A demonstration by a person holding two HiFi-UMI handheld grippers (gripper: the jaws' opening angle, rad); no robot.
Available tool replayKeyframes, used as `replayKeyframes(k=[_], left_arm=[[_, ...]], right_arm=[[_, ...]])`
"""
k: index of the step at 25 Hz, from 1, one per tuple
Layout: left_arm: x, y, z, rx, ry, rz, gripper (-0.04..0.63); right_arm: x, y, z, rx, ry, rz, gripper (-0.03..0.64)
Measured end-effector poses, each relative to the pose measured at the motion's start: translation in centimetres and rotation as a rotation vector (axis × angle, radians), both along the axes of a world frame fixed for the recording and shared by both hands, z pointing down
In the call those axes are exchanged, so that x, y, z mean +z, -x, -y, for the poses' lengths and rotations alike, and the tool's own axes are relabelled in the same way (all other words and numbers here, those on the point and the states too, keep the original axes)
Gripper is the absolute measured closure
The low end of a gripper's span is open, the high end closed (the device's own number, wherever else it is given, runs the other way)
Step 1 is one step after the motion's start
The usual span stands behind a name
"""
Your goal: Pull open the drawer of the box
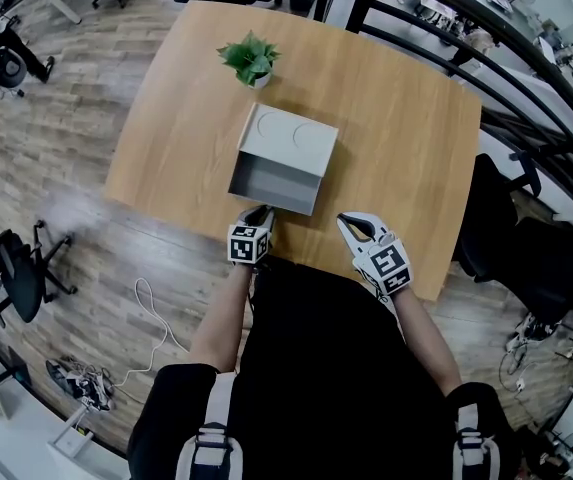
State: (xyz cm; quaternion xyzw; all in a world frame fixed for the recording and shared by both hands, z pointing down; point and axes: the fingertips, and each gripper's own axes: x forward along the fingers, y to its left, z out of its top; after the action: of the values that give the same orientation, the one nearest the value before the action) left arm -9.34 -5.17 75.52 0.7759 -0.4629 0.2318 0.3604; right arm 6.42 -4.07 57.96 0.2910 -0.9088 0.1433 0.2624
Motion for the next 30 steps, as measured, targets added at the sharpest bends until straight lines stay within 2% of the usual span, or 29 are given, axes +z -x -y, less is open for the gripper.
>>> replayKeyframes(k=[6, 8, 9, 12, 19, 23, 30], left_arm=[[0.1, 0.1, -0.1, -0.005, -0.004, 0.010, 0.512], [0.4, 0.4, -0.8, -0.004, 0.008, 0.033, 0.530], [0.7, 0.7, -1.3, -0.006, 0.019, 0.054, 0.571], [1.1, 1.8, -3.1, -0.001, 0.031, 0.098, 0.571], [0.2, 2.5, -3.8, -0.060, -0.006, 0.036, 0.571], [-1.2, 1.8, -3.7, -0.046, -0.056, 0.025, 0.572], [-4.9, 1.7, -4.5, -0.080, -0.135, 0.013, 0.572]], right_arm=[[0.3, -0.3, -0.5, -0.004, -0.010, 0.001, 0.592], [0.4, -0.3, -0.8, -0.003, -0.006, 0.000, 0.592], [0.4, -0.3, -1.0, -0.004, -0.005, 0.000, 0.592], [0.4, -0.1, -1.4, -0.008, -0.005, 0.001, 0.592], [0.5, 0.0, -2.2, -0.013, -0.003, -0.001, 0.592], [0.2, 0.1, -2.3, -0.013, -0.012, 0.009, 0.592], [-0.3, 0.2, -2.5, -0.036, -0.035, 0.024, 0.592]])
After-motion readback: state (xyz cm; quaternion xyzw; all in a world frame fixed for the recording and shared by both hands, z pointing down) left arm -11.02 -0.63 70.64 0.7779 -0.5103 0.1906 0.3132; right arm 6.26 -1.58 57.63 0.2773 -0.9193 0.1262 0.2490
